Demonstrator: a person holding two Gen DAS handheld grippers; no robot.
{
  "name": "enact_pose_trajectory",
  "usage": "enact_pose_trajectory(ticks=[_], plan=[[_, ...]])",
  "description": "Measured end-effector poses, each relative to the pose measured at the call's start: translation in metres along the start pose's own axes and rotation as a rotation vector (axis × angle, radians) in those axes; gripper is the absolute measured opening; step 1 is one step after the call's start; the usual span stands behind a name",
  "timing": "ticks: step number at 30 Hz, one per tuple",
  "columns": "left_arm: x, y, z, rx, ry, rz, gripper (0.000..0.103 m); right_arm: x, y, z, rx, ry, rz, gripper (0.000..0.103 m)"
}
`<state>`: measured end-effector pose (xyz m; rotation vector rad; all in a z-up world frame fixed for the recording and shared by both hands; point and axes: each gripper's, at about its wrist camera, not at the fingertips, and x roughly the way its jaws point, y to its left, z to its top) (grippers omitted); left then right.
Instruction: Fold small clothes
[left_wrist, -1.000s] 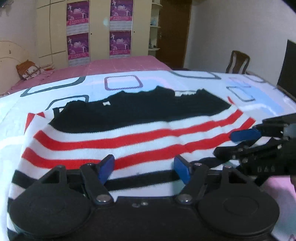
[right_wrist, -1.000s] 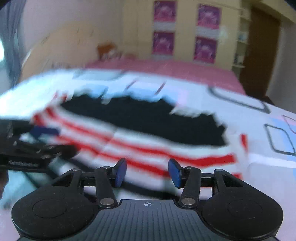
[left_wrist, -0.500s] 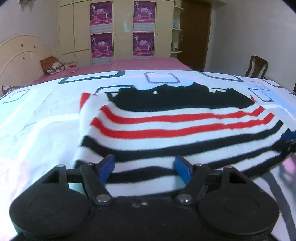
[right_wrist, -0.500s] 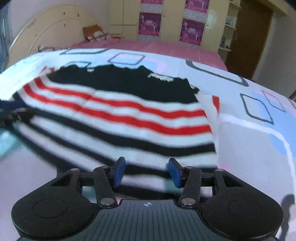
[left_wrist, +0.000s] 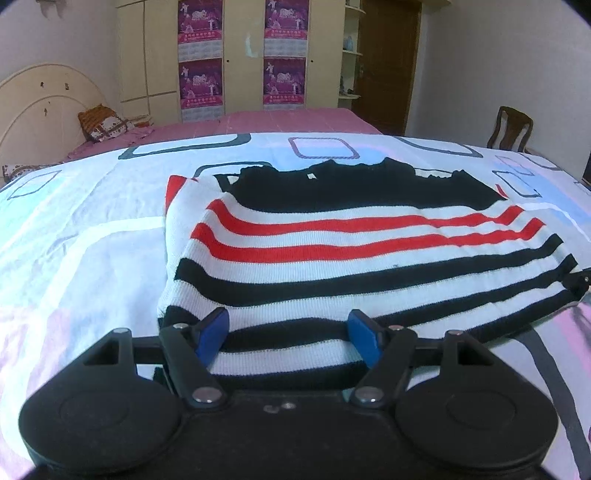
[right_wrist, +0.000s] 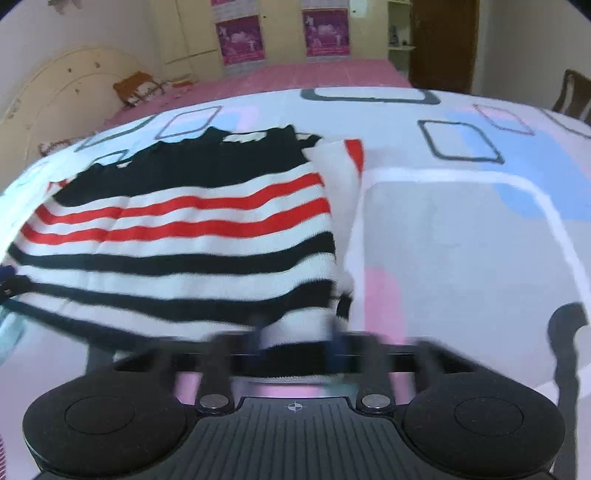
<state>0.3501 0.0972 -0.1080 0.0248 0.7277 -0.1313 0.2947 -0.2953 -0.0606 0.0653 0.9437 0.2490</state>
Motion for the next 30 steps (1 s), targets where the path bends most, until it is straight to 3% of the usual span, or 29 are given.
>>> enact_pose_trajectory(ticks=[3, 7, 9, 10, 11, 14, 15, 16, 17, 19, 23, 26, 28, 30], plan=[[-0.001, 0.002, -0.001, 0.003, 0.001, 0.000, 0.072, -0.008, 0.008, -0.012, -0.057, 0.006, -0.049, 0.010], [-0.004, 0.001, -0.003, 0.016, 0.000, 0.018, 0.070, -0.010, 0.011, -0.017, -0.034, -0.020, -0.093, 0.010], [-0.016, -0.009, 0.001, 0.046, -0.036, 0.039, 0.073, -0.019, 0.015, -0.014, -0.030, -0.076, -0.175, 0.033], [-0.019, -0.015, 0.003, 0.044, -0.048, 0.026, 0.075, -0.029, 0.023, -0.013, -0.064, -0.144, -0.242, 0.050], [-0.021, -0.023, 0.005, 0.034, -0.051, -0.005, 0.076, -0.036, 0.031, -0.011, -0.093, -0.193, -0.244, 0.051], [-0.012, -0.061, 0.006, 0.070, -0.043, -0.077, 0.076, -0.030, 0.064, -0.005, -0.115, -0.181, -0.076, 0.050], [-0.007, -0.073, 0.006, 0.073, -0.029, -0.094, 0.076, -0.022, 0.076, -0.005, -0.125, -0.164, -0.020, 0.047], [-0.002, -0.082, 0.005, 0.075, -0.016, -0.103, 0.076, -0.013, 0.089, -0.004, -0.128, -0.148, 0.023, 0.037], [0.002, -0.090, 0.005, 0.080, -0.007, -0.099, 0.075, -0.005, 0.098, -0.004, -0.123, -0.128, 0.058, 0.030], [0.005, -0.095, 0.002, 0.084, -0.008, -0.067, 0.075, 0.007, 0.113, -0.005, -0.119, -0.101, 0.106, 0.029], [0.001, -0.058, -0.005, 0.027, -0.006, -0.019, 0.076, 0.011, 0.108, -0.009, -0.140, -0.077, 0.102, 0.029], [-0.008, -0.012, -0.017, -0.030, 0.002, 0.062, 0.076, 0.001, 0.073, -0.015, -0.115, -0.086, -0.018, 0.029], [-0.016, 0.012, -0.023, -0.056, -0.006, 0.046, 0.070, -0.005, 0.041, -0.021, -0.067, -0.078, -0.100, 0.029], [-0.019, 0.012, -0.022, -0.023, -0.004, 0.045, 0.067, -0.013, 0.020, -0.025, -0.030, -0.071, -0.082, 0.019]])
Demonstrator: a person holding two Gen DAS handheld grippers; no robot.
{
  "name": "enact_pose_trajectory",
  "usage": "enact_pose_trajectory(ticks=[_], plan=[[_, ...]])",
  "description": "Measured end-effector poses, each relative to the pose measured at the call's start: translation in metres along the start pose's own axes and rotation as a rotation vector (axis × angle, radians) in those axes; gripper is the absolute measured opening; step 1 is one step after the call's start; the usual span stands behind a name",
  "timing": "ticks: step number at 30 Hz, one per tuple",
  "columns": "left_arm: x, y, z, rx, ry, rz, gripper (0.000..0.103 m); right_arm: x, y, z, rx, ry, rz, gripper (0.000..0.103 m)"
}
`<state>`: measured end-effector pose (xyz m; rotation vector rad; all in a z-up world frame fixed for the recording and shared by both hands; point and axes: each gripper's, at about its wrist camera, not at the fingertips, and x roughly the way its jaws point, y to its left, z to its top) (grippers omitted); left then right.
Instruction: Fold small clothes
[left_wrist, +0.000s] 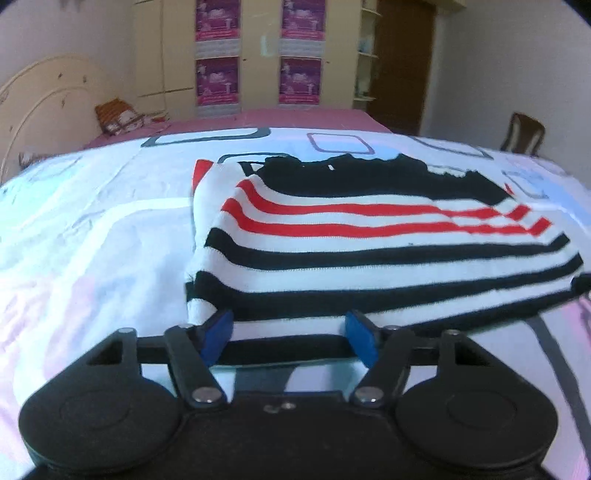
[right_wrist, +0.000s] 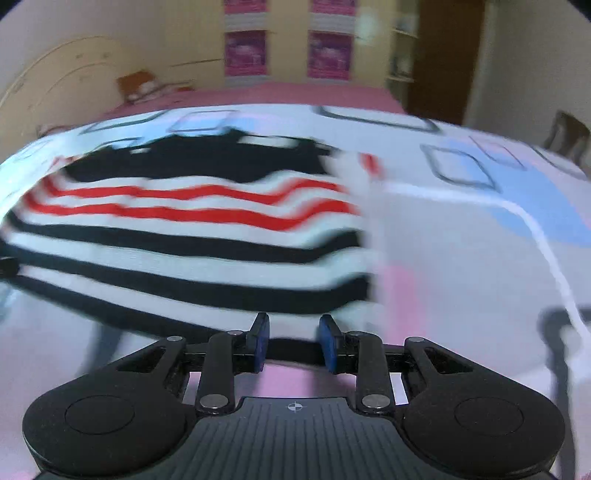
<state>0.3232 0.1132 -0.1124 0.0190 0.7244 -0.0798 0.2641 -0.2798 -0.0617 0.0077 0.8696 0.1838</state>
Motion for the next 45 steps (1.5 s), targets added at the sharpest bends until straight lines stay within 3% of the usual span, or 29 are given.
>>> enact_pose_trajectory(ticks=[6, 11, 13, 21, 25, 29, 31, 34, 36, 37, 38, 43, 45], plan=[[0.001, -0.011, 0.002, -0.025, 0.012, 0.054, 0.067, -0.003, 0.008, 0.006, -0.042, 0.006, -0.019, 0.019], [0.002, -0.012, 0.003, -0.025, 0.017, 0.057, 0.067, -0.017, 0.007, 0.005, -0.032, -0.072, -0.036, 0.019], [0.003, -0.012, 0.004, -0.022, 0.018, 0.056, 0.067, 0.000, 0.006, 0.001, -0.047, 0.022, -0.045, 0.019], [0.004, -0.012, 0.005, -0.022, 0.033, 0.057, 0.067, -0.002, 0.012, -0.004, -0.082, 0.002, -0.059, 0.019], [-0.016, -0.010, 0.006, -0.067, 0.031, 0.077, 0.067, -0.001, 0.009, -0.001, -0.104, 0.015, -0.052, 0.019], [-0.035, 0.005, -0.011, -0.249, 0.044, 0.052, 0.060, -0.021, 0.008, 0.004, -0.053, -0.044, 0.033, 0.019], [-0.039, 0.020, -0.023, -0.419, 0.043, 0.010, 0.053, -0.034, 0.014, 0.002, -0.044, -0.063, 0.079, 0.018], [-0.040, 0.042, -0.039, -0.673, -0.025, -0.044, 0.053, -0.046, 0.028, 0.001, -0.057, -0.076, 0.136, 0.018], [-0.033, 0.051, -0.041, -0.781, -0.056, -0.063, 0.053, -0.046, 0.037, 0.004, -0.061, -0.078, 0.164, 0.018], [-0.028, 0.054, -0.040, -0.808, -0.068, -0.068, 0.053, -0.044, 0.042, 0.007, -0.060, -0.076, 0.179, 0.018], [-0.021, 0.057, -0.038, -0.826, -0.079, -0.073, 0.053, -0.040, 0.047, 0.011, -0.060, -0.072, 0.190, 0.002], [0.007, 0.072, -0.024, -0.891, -0.123, -0.096, 0.050, -0.009, 0.070, 0.042, -0.030, -0.045, 0.225, 0.000], [0.017, 0.079, -0.020, -0.920, -0.132, -0.094, 0.039, 0.006, 0.081, 0.057, -0.025, -0.043, 0.236, 0.000]])
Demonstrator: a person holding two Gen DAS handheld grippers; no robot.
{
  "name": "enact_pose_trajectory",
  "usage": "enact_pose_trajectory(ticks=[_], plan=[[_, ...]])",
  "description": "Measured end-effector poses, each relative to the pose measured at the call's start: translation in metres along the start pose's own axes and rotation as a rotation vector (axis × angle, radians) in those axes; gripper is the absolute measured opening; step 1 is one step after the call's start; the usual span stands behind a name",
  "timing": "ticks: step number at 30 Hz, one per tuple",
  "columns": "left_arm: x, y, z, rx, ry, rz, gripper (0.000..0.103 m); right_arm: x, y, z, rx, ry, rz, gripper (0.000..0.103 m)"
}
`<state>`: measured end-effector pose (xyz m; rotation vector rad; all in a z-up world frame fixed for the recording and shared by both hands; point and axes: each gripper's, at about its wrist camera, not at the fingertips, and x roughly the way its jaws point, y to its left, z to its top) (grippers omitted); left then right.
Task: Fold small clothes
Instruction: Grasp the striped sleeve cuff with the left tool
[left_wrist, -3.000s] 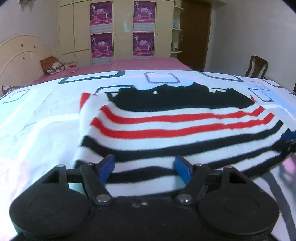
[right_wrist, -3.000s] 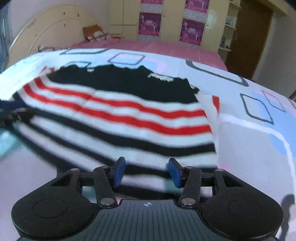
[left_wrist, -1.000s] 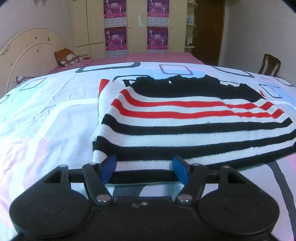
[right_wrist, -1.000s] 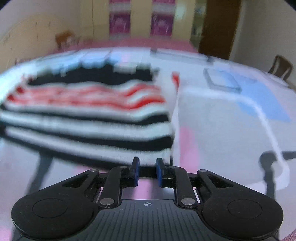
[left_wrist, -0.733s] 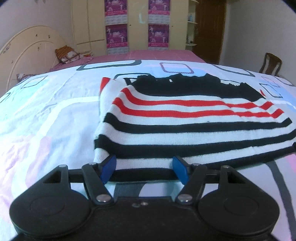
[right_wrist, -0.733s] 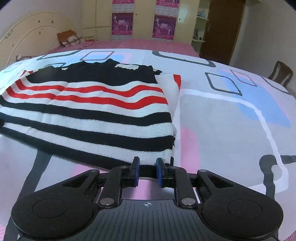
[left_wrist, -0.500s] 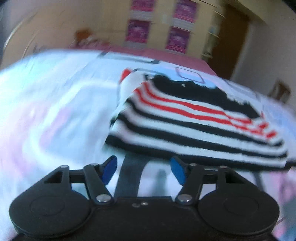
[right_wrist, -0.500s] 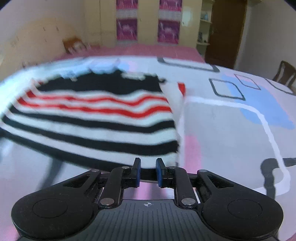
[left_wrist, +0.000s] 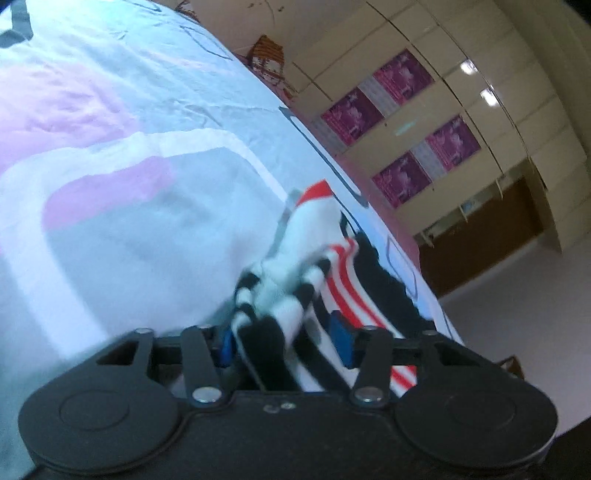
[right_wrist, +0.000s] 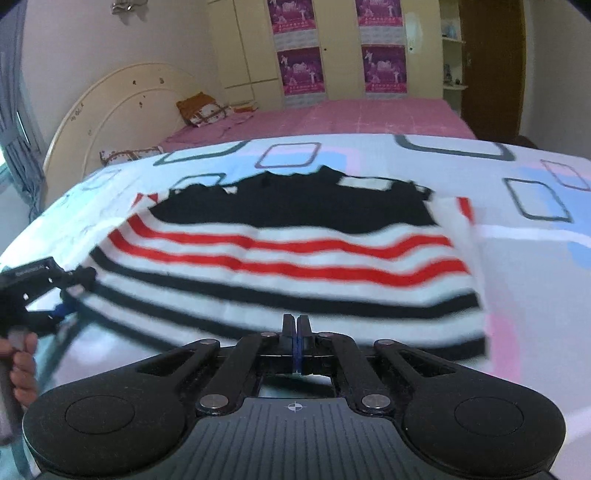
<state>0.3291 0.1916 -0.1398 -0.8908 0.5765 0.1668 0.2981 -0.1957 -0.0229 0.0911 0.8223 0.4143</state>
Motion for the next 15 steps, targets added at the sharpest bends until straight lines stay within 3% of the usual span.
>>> enact_pose_trajectory(ticks=[4, 5, 7, 9, 11, 13, 15], plan=[[0.012, -0.002, 0.008, -0.007, 0.009, 0.014, 0.030, 0.032, 0.013, 0.021, 0.010, 0.013, 0.008, 0.000], [0.013, -0.005, 0.010, 0.008, 0.015, 0.028, 0.024, 0.036, 0.017, 0.023, 0.007, 0.013, 0.008, 0.000], [-0.002, -0.009, 0.011, -0.022, -0.022, -0.035, 0.020, 0.042, 0.023, 0.028, 0.004, 0.007, 0.012, 0.000], [-0.017, -0.018, 0.013, 0.016, -0.065, -0.101, 0.020, 0.042, 0.028, 0.031, 0.006, -0.019, 0.034, 0.000], [-0.011, -0.013, 0.011, 0.033, -0.043, -0.069, 0.020, 0.049, 0.032, 0.029, -0.002, -0.015, 0.063, 0.000], [0.005, 0.003, 0.010, -0.015, 0.032, 0.006, 0.020, 0.076, 0.034, 0.020, -0.051, 0.108, -0.003, 0.000], [0.005, 0.009, 0.010, -0.047, 0.034, -0.021, 0.020, 0.078, 0.032, 0.017, -0.047, 0.081, 0.004, 0.000]])
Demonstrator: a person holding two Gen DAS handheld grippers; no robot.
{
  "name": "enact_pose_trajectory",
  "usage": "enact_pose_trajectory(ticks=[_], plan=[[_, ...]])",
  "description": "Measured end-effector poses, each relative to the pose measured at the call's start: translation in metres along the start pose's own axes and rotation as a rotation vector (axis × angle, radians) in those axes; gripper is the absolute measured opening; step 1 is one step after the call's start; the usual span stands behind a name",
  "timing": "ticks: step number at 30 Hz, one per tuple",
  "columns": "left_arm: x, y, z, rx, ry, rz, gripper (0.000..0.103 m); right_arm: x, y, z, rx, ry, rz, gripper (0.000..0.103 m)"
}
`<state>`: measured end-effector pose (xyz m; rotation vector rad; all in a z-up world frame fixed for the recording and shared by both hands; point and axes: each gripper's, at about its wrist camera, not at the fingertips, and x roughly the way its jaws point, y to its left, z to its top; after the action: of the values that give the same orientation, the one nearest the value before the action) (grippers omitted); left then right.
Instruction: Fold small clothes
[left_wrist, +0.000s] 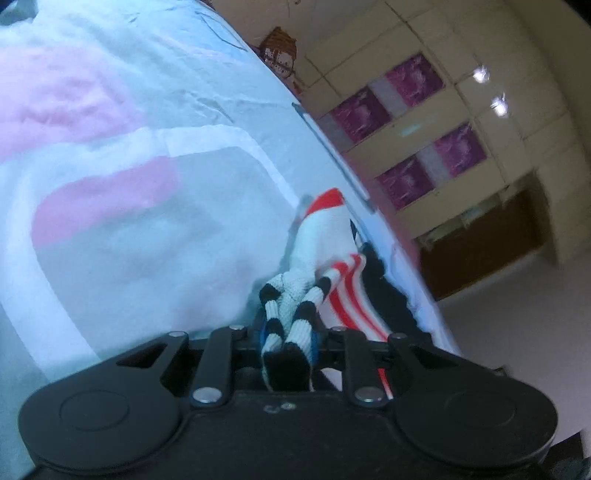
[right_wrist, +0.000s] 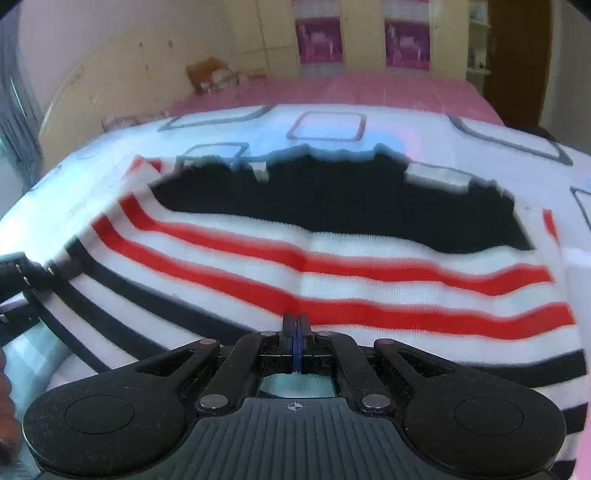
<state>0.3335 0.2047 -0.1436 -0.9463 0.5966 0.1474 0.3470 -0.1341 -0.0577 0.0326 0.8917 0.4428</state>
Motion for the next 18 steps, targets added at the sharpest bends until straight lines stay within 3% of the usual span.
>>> enact_pose_trajectory(ticks=[5, 9, 12, 18], plan=[[-0.007, -0.022, 0.000, 0.069, -0.045, -0.014, 0.020, 0.000, -0.004, 0.000, 0.016, -0.002, 0.009, 0.000], [-0.018, -0.067, -0.003, 0.209, -0.081, -0.079, 0.019, -0.001, -0.007, -0.001, 0.028, -0.003, 0.039, 0.000], [-0.019, -0.110, -0.014, 0.310, -0.061, -0.117, 0.018, -0.007, -0.021, 0.002, 0.076, -0.002, 0.096, 0.000], [-0.008, -0.199, -0.065, 0.470, 0.001, -0.176, 0.018, -0.064, -0.091, -0.004, 0.246, -0.144, 0.075, 0.000]])
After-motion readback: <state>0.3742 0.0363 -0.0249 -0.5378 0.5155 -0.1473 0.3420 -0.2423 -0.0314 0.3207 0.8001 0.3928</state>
